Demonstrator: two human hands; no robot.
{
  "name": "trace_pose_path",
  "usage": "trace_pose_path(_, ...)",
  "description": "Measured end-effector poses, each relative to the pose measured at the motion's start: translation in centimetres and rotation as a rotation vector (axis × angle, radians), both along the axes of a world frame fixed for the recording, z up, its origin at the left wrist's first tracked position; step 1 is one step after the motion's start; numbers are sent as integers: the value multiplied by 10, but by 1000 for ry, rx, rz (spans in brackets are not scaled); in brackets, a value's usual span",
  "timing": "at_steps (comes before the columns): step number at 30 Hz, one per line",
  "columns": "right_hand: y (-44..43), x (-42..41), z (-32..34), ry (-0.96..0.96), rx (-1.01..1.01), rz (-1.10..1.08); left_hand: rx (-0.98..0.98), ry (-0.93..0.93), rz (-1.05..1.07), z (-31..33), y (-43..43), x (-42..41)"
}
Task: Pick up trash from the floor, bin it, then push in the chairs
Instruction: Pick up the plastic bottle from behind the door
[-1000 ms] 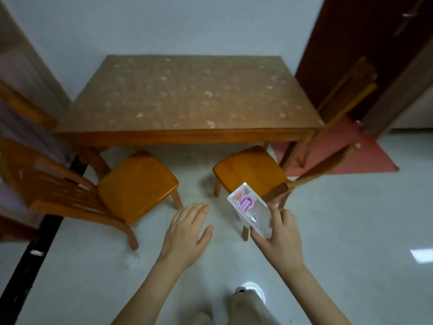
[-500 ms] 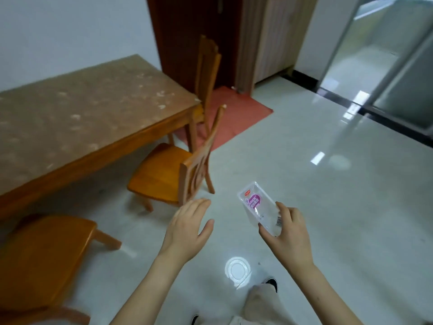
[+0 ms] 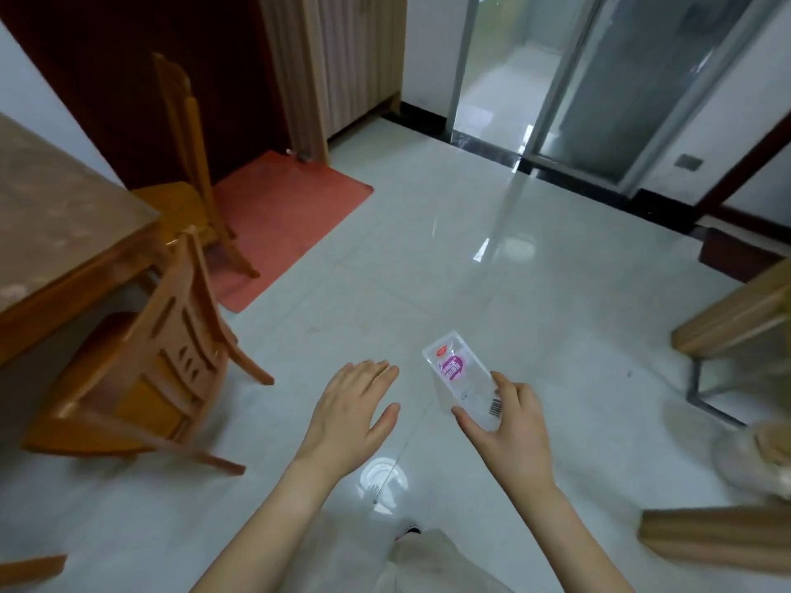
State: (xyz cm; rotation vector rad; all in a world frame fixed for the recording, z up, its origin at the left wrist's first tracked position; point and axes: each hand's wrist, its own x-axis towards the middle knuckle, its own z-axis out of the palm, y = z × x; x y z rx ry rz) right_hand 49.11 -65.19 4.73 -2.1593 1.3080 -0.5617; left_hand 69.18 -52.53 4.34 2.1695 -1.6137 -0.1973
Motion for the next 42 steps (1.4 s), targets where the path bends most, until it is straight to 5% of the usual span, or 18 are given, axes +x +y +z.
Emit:
trace_pose_path(11,-164,101,-25,-14,73,133,109,-2,112,-28,-135,85)
trace_pose_path(29,-540,399,-9,14,-1,228,85,-12,244,-13,-486,394)
trace_pose_path(42,-847,644,-14,53,-75,518,59,40,600,-15,-732,572)
